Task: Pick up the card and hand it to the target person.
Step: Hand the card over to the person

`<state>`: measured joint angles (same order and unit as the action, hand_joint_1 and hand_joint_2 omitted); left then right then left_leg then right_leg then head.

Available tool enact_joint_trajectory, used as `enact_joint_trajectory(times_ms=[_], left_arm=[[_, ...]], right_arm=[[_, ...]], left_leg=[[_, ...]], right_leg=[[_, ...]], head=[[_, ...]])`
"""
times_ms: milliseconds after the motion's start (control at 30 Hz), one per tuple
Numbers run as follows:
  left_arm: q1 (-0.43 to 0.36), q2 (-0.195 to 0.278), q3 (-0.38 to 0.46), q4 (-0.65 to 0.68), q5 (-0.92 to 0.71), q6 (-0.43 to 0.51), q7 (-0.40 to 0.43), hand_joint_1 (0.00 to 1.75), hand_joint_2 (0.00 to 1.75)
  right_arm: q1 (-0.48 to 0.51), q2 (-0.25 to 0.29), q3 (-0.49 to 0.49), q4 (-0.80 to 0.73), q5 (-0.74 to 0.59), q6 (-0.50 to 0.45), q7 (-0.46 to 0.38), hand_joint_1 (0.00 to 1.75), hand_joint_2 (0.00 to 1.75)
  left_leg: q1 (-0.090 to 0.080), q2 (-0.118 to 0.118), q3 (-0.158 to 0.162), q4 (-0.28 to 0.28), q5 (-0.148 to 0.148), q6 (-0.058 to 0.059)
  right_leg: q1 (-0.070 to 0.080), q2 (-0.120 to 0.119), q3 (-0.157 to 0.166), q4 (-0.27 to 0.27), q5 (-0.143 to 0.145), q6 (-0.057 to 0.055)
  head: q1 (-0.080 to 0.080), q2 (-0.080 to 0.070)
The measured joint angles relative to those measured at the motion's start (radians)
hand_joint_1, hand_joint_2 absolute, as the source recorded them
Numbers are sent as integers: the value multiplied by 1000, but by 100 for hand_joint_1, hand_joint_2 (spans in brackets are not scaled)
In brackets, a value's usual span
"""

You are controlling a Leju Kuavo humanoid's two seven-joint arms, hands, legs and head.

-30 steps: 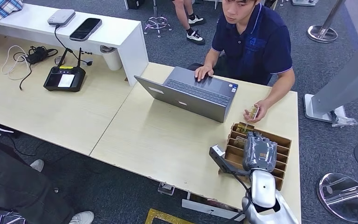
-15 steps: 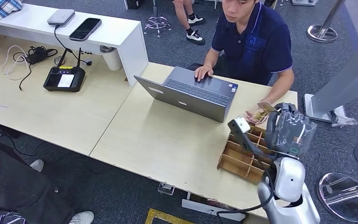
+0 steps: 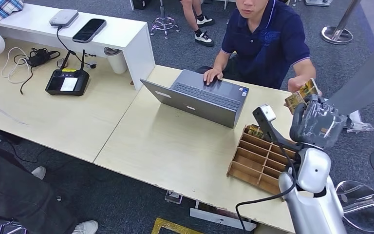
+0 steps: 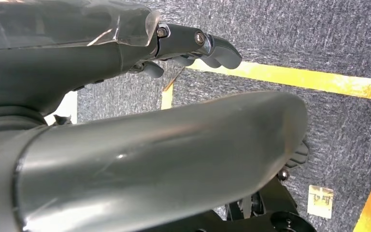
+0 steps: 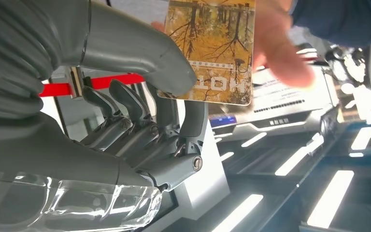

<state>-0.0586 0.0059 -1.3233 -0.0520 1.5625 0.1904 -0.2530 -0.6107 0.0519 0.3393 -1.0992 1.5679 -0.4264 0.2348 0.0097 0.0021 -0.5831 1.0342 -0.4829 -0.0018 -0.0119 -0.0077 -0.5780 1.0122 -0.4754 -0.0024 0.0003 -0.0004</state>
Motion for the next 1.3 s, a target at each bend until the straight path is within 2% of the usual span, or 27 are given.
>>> enact_joint_trajectory(times_ms=[67,100,133,367,633,733,867,933,1100,1300], left_arm=[[-2,2,-1,-2,0,0,0,0,0],[-2,4,-2,-2,1,0,0,0,0],[-3,4,-3,-3,2,0,0,0,0],[-4,6,-5,-4,7,1,0,0,0],[-3,5,-5,-5,7,3,0,0,0],[-3,4,-5,-5,7,4,0,0,0],[-3,3,-5,-5,8,4,4,0,0],[-2,2,-5,-5,8,4,4,0,0],[2,-2,-5,-5,8,2,3,0,0],[6,-4,-5,-5,8,2,1,0,0]], right_arm=[[-17,0,0,42,0,0,17,35,175],[-25,0,0,65,0,-1,25,9,175],[-32,0,0,86,0,-2,34,0,175],[-38,0,-9,156,0,-55,41,0,175],[52,1,-41,75,-28,-63,-19,0,175],[111,14,-60,10,-197,-4,-109,0,175],[199,40,-85,-77,-594,161,-250,0,175],[237,47,-93,-109,-737,209,-293,0,175],[326,49,-113,-172,-942,254,-341,0,175],[437,48,-118,-245,-1050,251,-346,0,175]], left_leg=[[0,0,0,0,0,0],[0,0,0,0,0,0],[0,0,0,0,0,0],[0,0,0,0,0,0],[0,0,0,0,0,0],[0,0,0,0,0,0],[0,0,0,0,0,0],[0,0,0,0,0,0],[0,0,0,0,-1,0],[0,0,-1,0,-1,0]], right_leg=[[0,0,0,0,0,0],[0,0,0,0,0,0],[0,0,0,0,0,0],[0,0,0,0,0,0],[0,0,0,0,0,0],[0,0,0,0,0,0],[0,0,0,0,0,0],[0,-1,-1,0,0,0],[0,0,0,0,-1,0],[0,0,-1,-1,-1,0]], head=[[0,0],[0,0],[0,0],[0,0],[0,0],[0,0],[0,0],[0,0],[0,0],[0,0]])
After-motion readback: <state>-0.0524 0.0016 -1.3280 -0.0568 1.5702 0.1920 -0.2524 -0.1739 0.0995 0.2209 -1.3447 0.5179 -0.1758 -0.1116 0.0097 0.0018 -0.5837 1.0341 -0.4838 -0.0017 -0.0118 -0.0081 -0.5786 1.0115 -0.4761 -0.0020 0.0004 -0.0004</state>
